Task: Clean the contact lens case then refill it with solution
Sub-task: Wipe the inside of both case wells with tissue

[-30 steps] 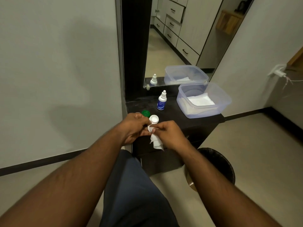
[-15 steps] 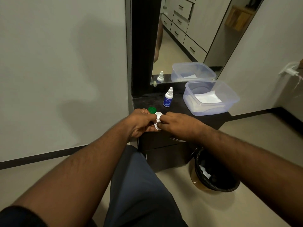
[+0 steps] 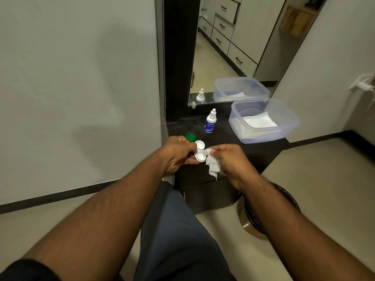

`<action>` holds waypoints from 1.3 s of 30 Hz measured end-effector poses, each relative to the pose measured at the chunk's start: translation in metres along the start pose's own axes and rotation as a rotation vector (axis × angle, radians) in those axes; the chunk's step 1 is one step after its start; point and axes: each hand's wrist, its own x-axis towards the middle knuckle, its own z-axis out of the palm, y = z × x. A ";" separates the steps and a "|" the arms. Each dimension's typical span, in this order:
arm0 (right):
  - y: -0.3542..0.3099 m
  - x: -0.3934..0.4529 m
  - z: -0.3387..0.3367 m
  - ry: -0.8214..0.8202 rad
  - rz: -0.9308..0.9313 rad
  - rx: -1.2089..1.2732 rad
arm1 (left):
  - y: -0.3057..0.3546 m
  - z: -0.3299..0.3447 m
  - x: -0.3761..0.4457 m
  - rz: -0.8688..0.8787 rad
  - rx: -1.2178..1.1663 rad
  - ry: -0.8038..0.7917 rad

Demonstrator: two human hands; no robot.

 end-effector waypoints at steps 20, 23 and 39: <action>-0.033 0.021 -0.021 -0.485 -0.989 -1.971 | 0.002 -0.002 -0.002 -0.003 0.048 -0.041; -0.049 0.028 -0.033 -0.509 -1.326 -1.993 | 0.003 -0.002 -0.003 -0.013 0.024 -0.051; -0.033 0.044 -0.040 -0.484 -1.555 -2.017 | 0.002 -0.005 0.003 0.015 0.061 -0.102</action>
